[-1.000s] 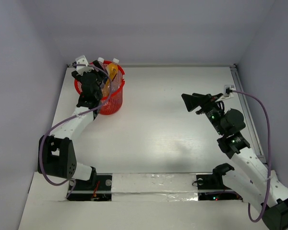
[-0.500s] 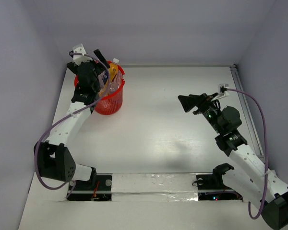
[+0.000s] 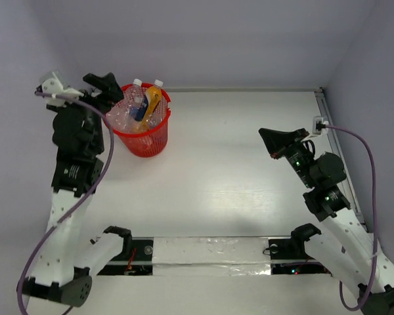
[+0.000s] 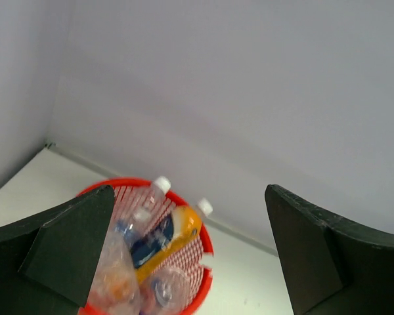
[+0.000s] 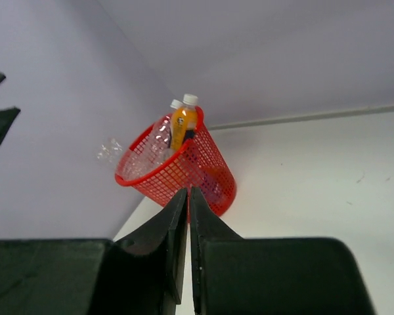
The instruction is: Put the plastic bottles in the bin
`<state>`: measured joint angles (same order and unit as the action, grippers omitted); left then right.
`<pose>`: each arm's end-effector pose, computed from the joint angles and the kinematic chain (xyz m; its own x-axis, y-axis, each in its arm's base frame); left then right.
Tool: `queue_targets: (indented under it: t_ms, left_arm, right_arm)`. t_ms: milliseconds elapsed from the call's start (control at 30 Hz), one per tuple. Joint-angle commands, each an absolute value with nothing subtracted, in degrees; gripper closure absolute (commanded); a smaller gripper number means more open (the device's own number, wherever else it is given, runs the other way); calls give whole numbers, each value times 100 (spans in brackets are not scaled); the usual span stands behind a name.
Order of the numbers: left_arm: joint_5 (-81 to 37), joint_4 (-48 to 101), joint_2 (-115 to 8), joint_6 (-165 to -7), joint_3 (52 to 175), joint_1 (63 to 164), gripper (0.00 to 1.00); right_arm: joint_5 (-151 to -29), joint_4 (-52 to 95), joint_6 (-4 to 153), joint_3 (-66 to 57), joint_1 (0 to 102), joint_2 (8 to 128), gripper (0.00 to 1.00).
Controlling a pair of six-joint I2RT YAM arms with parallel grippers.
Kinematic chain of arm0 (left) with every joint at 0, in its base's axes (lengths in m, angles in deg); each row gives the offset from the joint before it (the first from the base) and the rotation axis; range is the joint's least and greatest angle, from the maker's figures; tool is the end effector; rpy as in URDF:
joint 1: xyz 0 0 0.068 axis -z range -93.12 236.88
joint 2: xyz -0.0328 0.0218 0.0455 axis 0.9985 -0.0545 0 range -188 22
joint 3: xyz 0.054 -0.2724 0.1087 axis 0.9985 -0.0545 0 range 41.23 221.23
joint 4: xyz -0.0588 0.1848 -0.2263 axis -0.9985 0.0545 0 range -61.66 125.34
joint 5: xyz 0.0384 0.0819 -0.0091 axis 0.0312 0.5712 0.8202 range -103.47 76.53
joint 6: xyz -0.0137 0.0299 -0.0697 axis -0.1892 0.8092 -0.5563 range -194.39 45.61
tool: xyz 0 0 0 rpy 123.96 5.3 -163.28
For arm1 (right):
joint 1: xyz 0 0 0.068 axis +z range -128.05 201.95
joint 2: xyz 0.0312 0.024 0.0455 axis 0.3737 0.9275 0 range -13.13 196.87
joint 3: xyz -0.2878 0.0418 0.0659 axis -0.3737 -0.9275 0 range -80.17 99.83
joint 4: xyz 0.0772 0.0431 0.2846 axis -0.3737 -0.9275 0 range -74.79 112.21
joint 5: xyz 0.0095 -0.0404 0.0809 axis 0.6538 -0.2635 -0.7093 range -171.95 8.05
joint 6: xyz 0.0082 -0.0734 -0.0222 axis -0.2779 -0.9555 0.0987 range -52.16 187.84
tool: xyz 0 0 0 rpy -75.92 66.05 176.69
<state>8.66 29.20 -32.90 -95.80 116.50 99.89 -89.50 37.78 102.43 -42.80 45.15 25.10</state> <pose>0.2250 -0.0265 0.5509 0.3531 -0.4287 -0.8316 -0.0092 0.8872 -0.4613 0.1906 0.0912 0.3841 -0.0960 0.5710 -0.8153 -0.5500 0.6523 0.5215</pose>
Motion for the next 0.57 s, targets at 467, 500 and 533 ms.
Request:
queue_targets:
  t_ms: [467,500,533]
  left_arm:
    - [-300,4697,590,-10093,8845,9989,1]
    - [-336,4741,626,-10119,8791,9989,1]
    - [-354,4759,653,-10172,8747,9989,1]
  right_arm:
    - [-7492,2063,9307,-3613,4480,849,12]
    - [-7474,2089,9307,-3640,4480,857,12]
    - [-7474,2141,9316,-3657,4480,875,12]
